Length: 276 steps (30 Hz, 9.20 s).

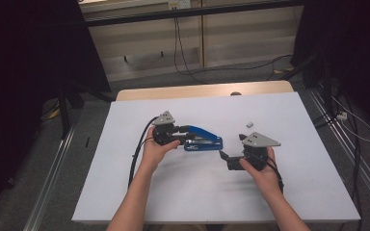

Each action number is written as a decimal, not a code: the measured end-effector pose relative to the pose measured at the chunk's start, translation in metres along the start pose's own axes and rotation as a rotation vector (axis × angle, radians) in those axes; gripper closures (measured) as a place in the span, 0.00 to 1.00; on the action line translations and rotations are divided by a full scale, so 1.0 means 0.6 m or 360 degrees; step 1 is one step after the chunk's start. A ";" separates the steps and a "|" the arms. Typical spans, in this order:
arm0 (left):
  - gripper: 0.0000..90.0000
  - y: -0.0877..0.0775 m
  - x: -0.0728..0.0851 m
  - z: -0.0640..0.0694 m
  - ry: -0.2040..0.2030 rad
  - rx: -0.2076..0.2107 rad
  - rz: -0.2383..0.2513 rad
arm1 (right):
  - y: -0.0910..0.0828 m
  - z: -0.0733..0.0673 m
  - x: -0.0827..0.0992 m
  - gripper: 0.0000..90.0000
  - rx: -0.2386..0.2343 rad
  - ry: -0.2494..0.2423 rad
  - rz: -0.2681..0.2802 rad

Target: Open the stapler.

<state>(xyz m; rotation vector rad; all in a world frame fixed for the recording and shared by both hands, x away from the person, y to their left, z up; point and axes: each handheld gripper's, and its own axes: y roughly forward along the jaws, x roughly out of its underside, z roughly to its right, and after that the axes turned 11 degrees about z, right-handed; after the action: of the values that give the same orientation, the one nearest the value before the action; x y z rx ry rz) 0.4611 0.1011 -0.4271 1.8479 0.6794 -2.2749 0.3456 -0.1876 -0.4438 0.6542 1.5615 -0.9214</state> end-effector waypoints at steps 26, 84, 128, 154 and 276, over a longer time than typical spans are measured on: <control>0.67 0.003 -0.018 0.003 -0.0027 -0.0004 0.0012 | 0.098 -0.062 -0.007 0.96 -0.0104 0.0083 -0.0106; 0.58 -0.001 -0.015 -0.004 -0.0031 0.0012 -0.0008 | 0.179 -0.096 0.000 1.00 0.0135 0.0264 -0.0016; 1.00 0.008 0.028 -0.015 0.0053 -0.0079 -0.0157 | 0.177 -0.097 0.000 1.00 0.0141 0.0260 -0.0022; 1.00 0.014 0.045 -0.014 0.0033 -0.0104 -0.0153 | 0.164 -0.088 -0.026 1.00 0.0269 0.0183 -0.0026; 0.13 -0.072 0.001 0.002 -0.0151 -0.0262 -0.0194 | 0.095 0.125 -0.045 0.28 0.0604 0.0103 -0.0313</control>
<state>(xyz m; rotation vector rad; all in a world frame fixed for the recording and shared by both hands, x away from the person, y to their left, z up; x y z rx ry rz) 0.4434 0.1393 -0.4165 1.6561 0.9568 -2.2843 0.4382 -0.2181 -0.4320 0.8114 1.5398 -1.3766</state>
